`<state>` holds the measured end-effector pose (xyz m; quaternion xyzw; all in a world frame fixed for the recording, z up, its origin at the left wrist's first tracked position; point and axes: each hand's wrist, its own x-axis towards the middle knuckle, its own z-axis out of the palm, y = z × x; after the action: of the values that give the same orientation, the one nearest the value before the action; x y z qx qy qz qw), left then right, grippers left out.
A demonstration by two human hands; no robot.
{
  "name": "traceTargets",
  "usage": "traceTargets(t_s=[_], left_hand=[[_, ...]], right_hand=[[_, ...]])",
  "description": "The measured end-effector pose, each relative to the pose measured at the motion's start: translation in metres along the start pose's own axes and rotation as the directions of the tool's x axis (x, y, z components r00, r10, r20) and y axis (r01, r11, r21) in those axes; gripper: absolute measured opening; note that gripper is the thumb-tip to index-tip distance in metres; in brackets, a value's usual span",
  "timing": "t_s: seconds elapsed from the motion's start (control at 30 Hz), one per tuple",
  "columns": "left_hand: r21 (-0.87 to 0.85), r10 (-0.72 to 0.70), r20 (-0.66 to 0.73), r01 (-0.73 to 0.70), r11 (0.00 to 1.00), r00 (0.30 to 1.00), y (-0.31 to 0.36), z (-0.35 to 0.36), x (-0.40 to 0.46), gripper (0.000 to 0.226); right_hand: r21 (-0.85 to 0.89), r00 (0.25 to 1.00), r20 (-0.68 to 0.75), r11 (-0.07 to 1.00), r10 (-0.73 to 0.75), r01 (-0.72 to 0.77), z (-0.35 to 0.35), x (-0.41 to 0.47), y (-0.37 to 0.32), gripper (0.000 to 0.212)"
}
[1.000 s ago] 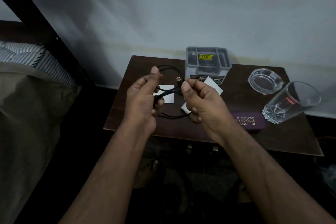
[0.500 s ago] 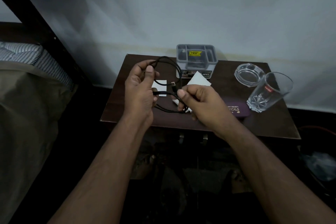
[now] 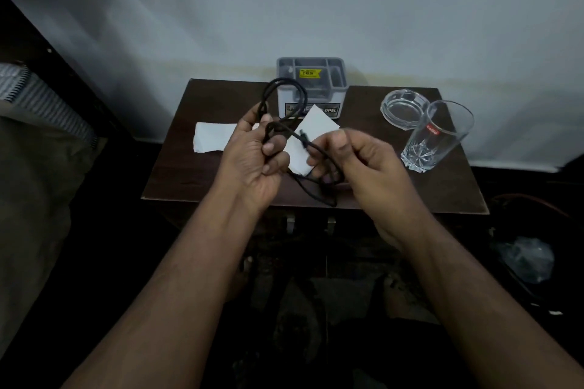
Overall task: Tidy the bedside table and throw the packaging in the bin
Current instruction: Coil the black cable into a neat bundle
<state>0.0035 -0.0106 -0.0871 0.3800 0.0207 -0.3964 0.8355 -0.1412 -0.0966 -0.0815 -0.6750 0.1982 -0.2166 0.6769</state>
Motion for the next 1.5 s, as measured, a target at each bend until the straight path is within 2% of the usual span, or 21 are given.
traceTargets(t_s=[0.07,0.17,0.27,0.33,0.37,0.43,0.5,0.53,0.6,0.63,0.67,0.77,0.87,0.97,1.03,1.1,1.17,1.33,1.43,1.5], left_hand=[[-0.018,-0.008,-0.063,0.007,1.000,0.998,-0.002,0.000,0.005,0.028],[0.011,0.054,-0.179,-0.052,0.999,0.982,-0.004,0.002,0.007,0.027],[0.059,0.117,-0.223,-0.106,0.993,0.968,-0.005,0.006,0.007,0.019],[0.141,0.154,-0.213,-0.126,0.982,0.965,-0.006,0.011,0.001,0.021],[0.217,0.195,-0.213,-0.149,0.965,0.957,-0.005,0.013,-0.001,0.031],[0.454,0.333,-0.178,-0.223,0.863,0.926,-0.004,0.008,-0.001,0.061],[0.686,0.442,-0.080,-0.273,0.675,0.893,0.001,0.001,-0.004,0.075],[0.729,0.467,-0.032,-0.299,0.616,0.884,0.003,-0.001,-0.005,0.070],[0.721,0.479,0.056,-0.368,0.588,0.876,0.007,-0.005,-0.006,0.039],[0.703,0.473,0.098,-0.397,0.590,0.876,0.008,-0.005,-0.007,0.021],[0.697,0.457,0.136,-0.413,0.586,0.879,0.009,-0.002,-0.010,0.014],[0.649,0.399,0.174,-0.410,0.641,0.900,0.008,0.003,-0.018,0.037],[0.590,0.239,0.138,-0.273,0.760,0.961,0.009,0.006,-0.018,0.051],[0.450,0.122,0.134,-0.170,0.877,0.983,0.011,0.006,-0.015,0.053],[0.390,0.106,0.140,-0.153,0.908,0.984,0.013,0.006,-0.014,0.051],[0.344,0.107,0.157,-0.155,0.926,0.982,0.013,0.005,-0.013,0.044],[0.296,0.100,0.171,-0.148,0.944,0.980,0.013,0.005,-0.013,0.035],[0.242,0.042,0.226,-0.098,0.965,0.973,0.011,0.006,-0.017,0.015],[0.324,0.061,0.235,-0.137,0.936,0.970,0.007,0.010,-0.021,0.026],[0.431,0.090,0.222,-0.181,0.884,0.971,0.003,0.010,-0.022,0.015]], right_hand=[[-0.061,0.996,0.087,0.998,0.019,-0.014,-0.005,-0.001,0.002,0.046],[-0.275,0.981,0.191,0.957,-0.043,0.096,-0.010,-0.001,0.006,0.026],[-0.511,0.978,0.177,0.839,-0.109,0.186,-0.011,0.002,0.013,0.018],[-0.549,0.979,0.135,0.811,-0.154,0.203,-0.013,0.003,0.017,0.022],[-0.540,0.980,0.116,0.819,-0.158,0.196,-0.014,0.004,0.018,0.028],[-0.508,0.984,0.117,0.844,-0.133,0.175,-0.014,0.004,0.017,0.044],[-0.491,0.985,0.131,0.856,-0.113,0.163,-0.012,0.001,0.015,0.053],[-0.488,0.985,0.127,0.857,-0.119,0.166,-0.012,0.000,0.014,0.054],[-0.472,0.985,0.078,0.865,-0.152,0.170,-0.011,-0.002,0.011,0.052],[-0.443,0.985,0.034,0.881,-0.169,0.167,-0.011,-0.002,0.009,0.049],[-0.396,0.983,-0.016,0.904,-0.182,0.161,-0.011,-0.002,0.007,0.043],[-0.221,0.973,-0.180,0.970,-0.142,0.100,-0.008,0.002,0.001,0.024],[-0.079,0.959,-0.278,0.996,-0.049,0.028,-0.005,0.004,-0.003,0.018],[-0.010,0.939,-0.345,1.000,0.017,-0.022,-0.006,0.006,-0.004,0.021],[0.024,0.937,-0.344,0.998,0.062,-0.057,-0.006,0.007,-0.004,0.018],[-0.012,0.940,-0.334,0.997,0.067,-0.075,-0.006,0.008,-0.004,0.016],[-0.069,0.944,-0.325,0.994,0.063,-0.090,-0.005,0.007,-0.004,0.024],[-0.009,0.953,-0.290,0.996,0.087,-0.094,0.001,0.006,-0.007,0.073],[0.037,0.933,-0.338,0.992,0.124,-0.118,0.001,0.006,-0.007,0.080],[0.049,0.928,-0.341,0.989,0.150,-0.142,-0.002,0.007,-0.005,0.084]])
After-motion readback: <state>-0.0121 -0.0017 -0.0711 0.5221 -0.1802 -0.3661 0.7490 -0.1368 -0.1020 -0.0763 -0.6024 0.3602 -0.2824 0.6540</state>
